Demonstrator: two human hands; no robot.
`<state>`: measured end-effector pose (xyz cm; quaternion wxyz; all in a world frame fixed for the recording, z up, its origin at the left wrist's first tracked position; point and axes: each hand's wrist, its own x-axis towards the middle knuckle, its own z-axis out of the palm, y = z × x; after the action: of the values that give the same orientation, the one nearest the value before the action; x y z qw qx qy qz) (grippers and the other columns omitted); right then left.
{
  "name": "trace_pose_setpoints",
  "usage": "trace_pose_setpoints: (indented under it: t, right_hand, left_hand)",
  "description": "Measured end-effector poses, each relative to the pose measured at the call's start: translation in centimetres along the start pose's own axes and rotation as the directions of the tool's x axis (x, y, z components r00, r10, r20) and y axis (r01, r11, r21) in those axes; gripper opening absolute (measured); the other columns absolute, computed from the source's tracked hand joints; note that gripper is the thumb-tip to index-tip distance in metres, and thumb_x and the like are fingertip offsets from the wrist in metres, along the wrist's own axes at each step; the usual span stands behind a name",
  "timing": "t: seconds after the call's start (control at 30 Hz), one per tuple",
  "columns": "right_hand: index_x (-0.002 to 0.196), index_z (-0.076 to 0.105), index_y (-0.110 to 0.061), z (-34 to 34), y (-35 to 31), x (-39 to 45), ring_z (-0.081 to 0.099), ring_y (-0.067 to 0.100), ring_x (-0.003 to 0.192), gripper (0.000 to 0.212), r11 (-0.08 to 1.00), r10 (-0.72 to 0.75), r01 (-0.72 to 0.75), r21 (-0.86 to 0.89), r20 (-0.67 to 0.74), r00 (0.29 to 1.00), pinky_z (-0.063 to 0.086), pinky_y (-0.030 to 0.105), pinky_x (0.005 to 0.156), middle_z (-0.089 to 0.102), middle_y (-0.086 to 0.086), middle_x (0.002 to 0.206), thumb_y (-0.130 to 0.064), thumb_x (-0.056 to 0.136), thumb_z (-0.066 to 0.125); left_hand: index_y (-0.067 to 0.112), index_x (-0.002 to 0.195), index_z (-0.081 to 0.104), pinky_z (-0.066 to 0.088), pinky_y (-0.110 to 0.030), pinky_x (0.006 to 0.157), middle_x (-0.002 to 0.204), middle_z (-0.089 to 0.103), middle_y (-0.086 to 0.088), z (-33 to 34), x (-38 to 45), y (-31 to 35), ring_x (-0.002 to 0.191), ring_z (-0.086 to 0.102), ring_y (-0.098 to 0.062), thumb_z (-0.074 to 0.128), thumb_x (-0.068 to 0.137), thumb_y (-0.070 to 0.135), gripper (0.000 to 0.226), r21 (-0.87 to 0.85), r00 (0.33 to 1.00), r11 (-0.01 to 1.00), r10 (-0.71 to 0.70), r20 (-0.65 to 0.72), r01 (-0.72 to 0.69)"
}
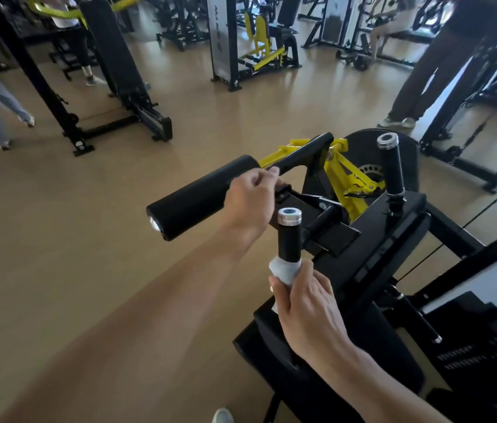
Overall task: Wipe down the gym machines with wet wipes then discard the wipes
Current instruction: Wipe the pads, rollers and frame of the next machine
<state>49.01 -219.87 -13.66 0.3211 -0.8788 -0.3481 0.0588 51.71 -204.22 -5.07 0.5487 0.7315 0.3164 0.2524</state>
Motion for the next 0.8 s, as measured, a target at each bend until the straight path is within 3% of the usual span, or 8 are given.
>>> trace_pose_setpoints:
  t: [0.07,0.23,0.4,0.53,0.67,0.73,0.8]
  right_hand:
    - [0.102,0.036,-0.026,-0.8,-0.6,1.3,0.042,0.001,0.084,0.016,0.999,-0.024,0.026,0.047,-0.032,0.999,0.033,0.020,0.097,0.058,-0.011,0.083,-0.041,0.105,0.040]
    - [0.097,0.038,-0.020,-2.8,-2.7,4.0,0.050,-0.003,0.074,0.022,0.984,-0.006,0.023,0.175,-0.098,0.995,0.037,0.028,0.080,0.055,-0.014,0.076,-0.039,0.103,0.046]
    - [0.094,0.034,-0.031,-0.7,-1.1,0.8,0.055,-0.012,0.086,0.021,0.995,0.009,-0.004,0.099,-0.052,0.999,0.046,0.034,0.089,0.055,-0.018,0.072,-0.051,0.097,0.036]
    - [0.099,0.037,-0.030,-1.1,-0.9,1.1,0.046,-0.027,0.097,0.015,0.994,-0.013,0.013,0.109,-0.004,1.000,0.040,0.030,0.097,0.054,-0.020,0.075,-0.042,0.100,0.046]
    - [0.099,0.038,-0.022,-2.7,-2.6,4.2,0.054,0.004,0.077,0.020,0.985,0.017,-0.008,0.171,-0.049,0.999,0.040,0.029,0.080,0.053,-0.015,0.080,-0.037,0.101,0.052]
    - [0.098,0.038,-0.020,-2.6,-2.8,4.2,0.054,0.005,0.072,0.021,0.989,0.025,-0.015,0.146,-0.067,0.997,0.039,0.027,0.078,0.054,-0.013,0.077,-0.035,0.102,0.052]
    - [0.100,0.038,-0.021,-1.8,-2.2,2.9,0.051,-0.005,0.071,0.021,0.996,0.012,-0.004,0.095,-0.086,0.996,0.040,0.025,0.080,0.053,-0.017,0.078,-0.035,0.101,0.053]
  left_hand:
    - [0.021,0.094,0.074,0.037,-0.022,0.059,0.060,0.049,0.013,-1.0,-0.6,-1.9,0.058,0.046,-0.002,0.051,0.103,0.039,0.031,-0.058,0.996,0.995,-0.084,-0.043,0.081]
    - [0.023,0.091,0.072,0.034,-0.022,0.052,0.050,0.038,0.012,-1.8,-2.9,-5.6,0.047,0.037,-0.002,0.051,0.103,0.043,0.032,-0.110,0.971,0.967,-0.237,-0.042,0.231]
    - [0.023,0.089,0.072,0.035,-0.021,0.055,0.046,0.048,0.019,-2.2,-4.7,-7.8,0.049,0.042,0.000,0.054,0.102,0.038,0.027,-0.075,0.962,0.961,-0.262,0.073,0.268]
    - [0.022,0.087,0.074,0.037,-0.022,0.060,0.052,0.054,0.024,-2.1,-6.5,-9.4,0.054,0.047,0.002,0.059,0.098,0.037,0.024,-0.048,0.958,0.959,-0.273,0.083,0.278]
    - [0.023,0.080,0.070,0.035,-0.021,0.055,0.052,0.053,0.020,-0.9,-7.7,-9.9,0.049,0.043,0.001,0.060,0.096,0.028,0.020,-0.083,0.931,0.932,-0.339,0.134,0.352]
    - [0.025,0.077,0.068,0.036,-0.017,0.051,0.054,0.057,0.019,-0.3,-7.8,-9.7,0.048,0.048,0.000,0.061,0.095,0.029,0.020,-0.083,0.931,0.932,-0.341,0.125,0.353]
    - [0.027,0.082,0.068,0.040,-0.011,0.050,0.064,0.067,0.016,0.3,-8.1,-9.7,0.056,0.060,0.000,0.060,0.096,0.034,0.017,-0.090,0.931,0.930,-0.346,0.114,0.357]
